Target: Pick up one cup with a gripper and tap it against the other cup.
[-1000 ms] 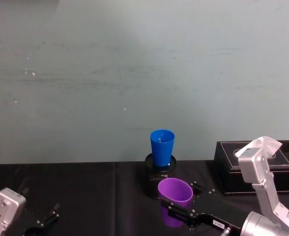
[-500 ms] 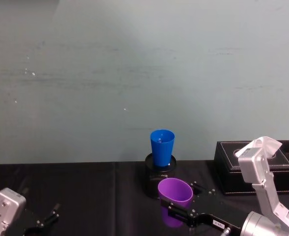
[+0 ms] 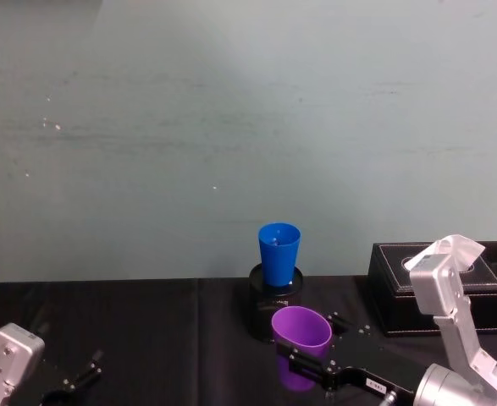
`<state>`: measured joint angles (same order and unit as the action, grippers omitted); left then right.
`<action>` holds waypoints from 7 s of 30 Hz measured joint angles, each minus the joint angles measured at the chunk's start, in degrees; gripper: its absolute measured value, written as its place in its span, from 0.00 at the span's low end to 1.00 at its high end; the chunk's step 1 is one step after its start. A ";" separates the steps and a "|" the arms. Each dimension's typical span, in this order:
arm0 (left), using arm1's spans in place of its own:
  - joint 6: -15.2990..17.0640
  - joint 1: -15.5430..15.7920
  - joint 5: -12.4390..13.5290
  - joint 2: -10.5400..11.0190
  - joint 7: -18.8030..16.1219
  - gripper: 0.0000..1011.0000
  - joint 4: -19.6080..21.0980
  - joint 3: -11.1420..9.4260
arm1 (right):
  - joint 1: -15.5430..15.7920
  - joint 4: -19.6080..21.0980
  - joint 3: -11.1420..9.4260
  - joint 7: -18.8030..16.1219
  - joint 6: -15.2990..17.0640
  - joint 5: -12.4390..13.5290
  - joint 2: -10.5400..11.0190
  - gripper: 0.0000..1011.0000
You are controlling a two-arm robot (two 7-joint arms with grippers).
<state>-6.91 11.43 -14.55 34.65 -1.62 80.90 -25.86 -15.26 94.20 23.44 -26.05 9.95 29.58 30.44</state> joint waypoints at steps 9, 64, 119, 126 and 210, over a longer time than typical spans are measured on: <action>0.00 0.00 0.00 0.00 0.00 0.99 0.00 0.00 | -1.33 -2.00 0.69 0.53 -0.42 -0.51 -1.12 0.73; 0.00 0.00 0.00 0.00 0.00 0.99 0.00 0.00 | -20.49 -31.80 2.19 -1.44 -4.49 -4.44 -14.22 0.73; 0.00 0.00 0.00 0.00 0.00 0.99 0.00 0.00 | -26.80 -42.57 0.19 -4.02 -8.22 -6.64 -18.70 0.73; 0.00 0.00 0.00 0.00 0.00 0.99 0.00 0.00 | -26.89 -42.71 0.21 -4.16 -8.07 -6.65 -18.76 0.73; 0.00 0.00 0.00 0.00 0.00 0.99 0.00 0.00 | -26.79 -42.53 0.24 -4.02 -8.08 -6.61 -18.67 0.73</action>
<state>-6.90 11.43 -14.55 34.64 -1.62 80.90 -25.86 -42.04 51.68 23.68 -30.07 1.87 22.97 11.77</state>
